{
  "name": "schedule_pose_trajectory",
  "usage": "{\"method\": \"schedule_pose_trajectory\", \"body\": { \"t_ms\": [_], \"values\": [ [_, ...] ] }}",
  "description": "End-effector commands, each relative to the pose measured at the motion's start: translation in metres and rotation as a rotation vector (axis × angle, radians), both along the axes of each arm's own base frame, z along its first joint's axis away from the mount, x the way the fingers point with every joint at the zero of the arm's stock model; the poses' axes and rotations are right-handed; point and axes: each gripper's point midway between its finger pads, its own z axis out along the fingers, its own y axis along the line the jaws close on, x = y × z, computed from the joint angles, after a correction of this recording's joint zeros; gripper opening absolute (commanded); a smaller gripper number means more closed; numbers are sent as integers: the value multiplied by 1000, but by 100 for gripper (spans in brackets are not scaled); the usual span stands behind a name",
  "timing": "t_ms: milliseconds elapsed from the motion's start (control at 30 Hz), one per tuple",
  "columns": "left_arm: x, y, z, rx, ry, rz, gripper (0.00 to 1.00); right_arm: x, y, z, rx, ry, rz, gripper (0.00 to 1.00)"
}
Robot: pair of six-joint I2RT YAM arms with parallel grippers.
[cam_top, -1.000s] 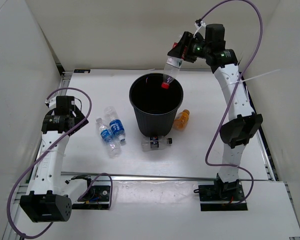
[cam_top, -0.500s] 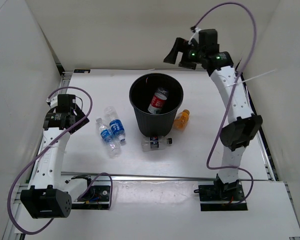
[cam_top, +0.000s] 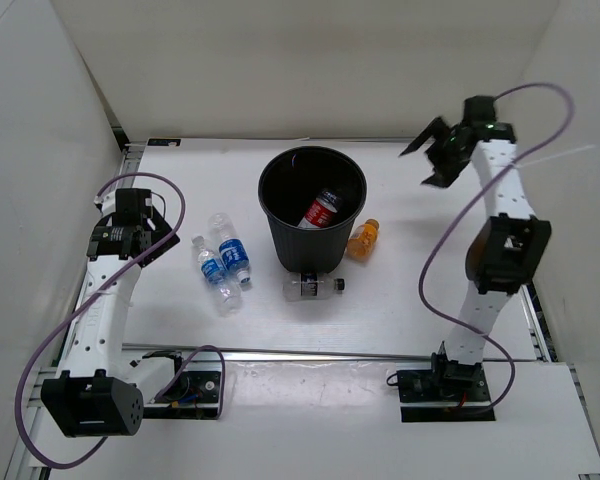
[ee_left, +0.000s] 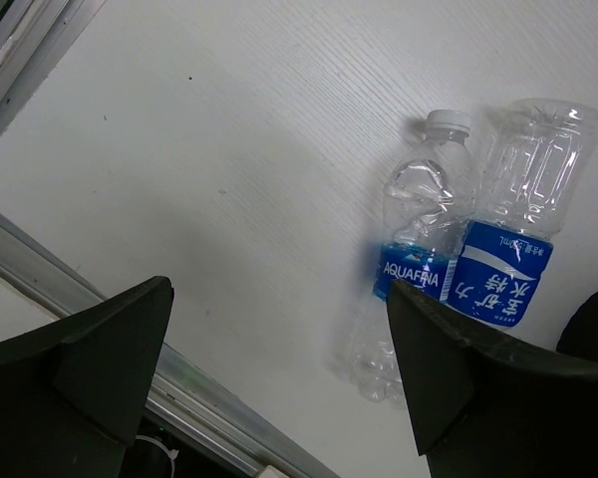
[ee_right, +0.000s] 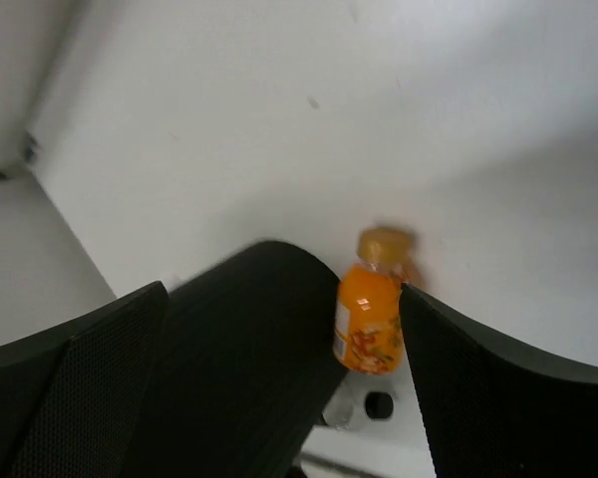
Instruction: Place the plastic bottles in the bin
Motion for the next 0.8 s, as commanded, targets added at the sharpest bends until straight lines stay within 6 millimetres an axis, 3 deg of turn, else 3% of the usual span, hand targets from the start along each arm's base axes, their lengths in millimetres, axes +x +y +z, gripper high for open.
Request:
{"method": "schedule_pose_trajectory", "body": {
  "t_ms": [0, 167, 300, 433, 567, 767],
  "values": [
    [4, -2, 7, -6, -41, -6, 100, -33, 37, -55, 68, 227, 107, 100],
    [-2, 1, 8, 10, -32, 5, 100, -56, 54, -103, 80, 372, 162, 100],
    [-8, 0, 4, -2, -19, 23, 100, -71, 69, -131, 78, 447, 221, 100],
    [-13, -1, -2, -13, -18, 39, 100, -77, 80, -146, 66, 486, 264, 100],
    [-16, 1, -1, -11, -21, 52, 100, -87, 101, -174, 30, 539, 350, 100],
    [-21, 2, -1, -3, -12, 57, 100, -98, 107, -196, 45, 604, 374, 100]
  ]
}}
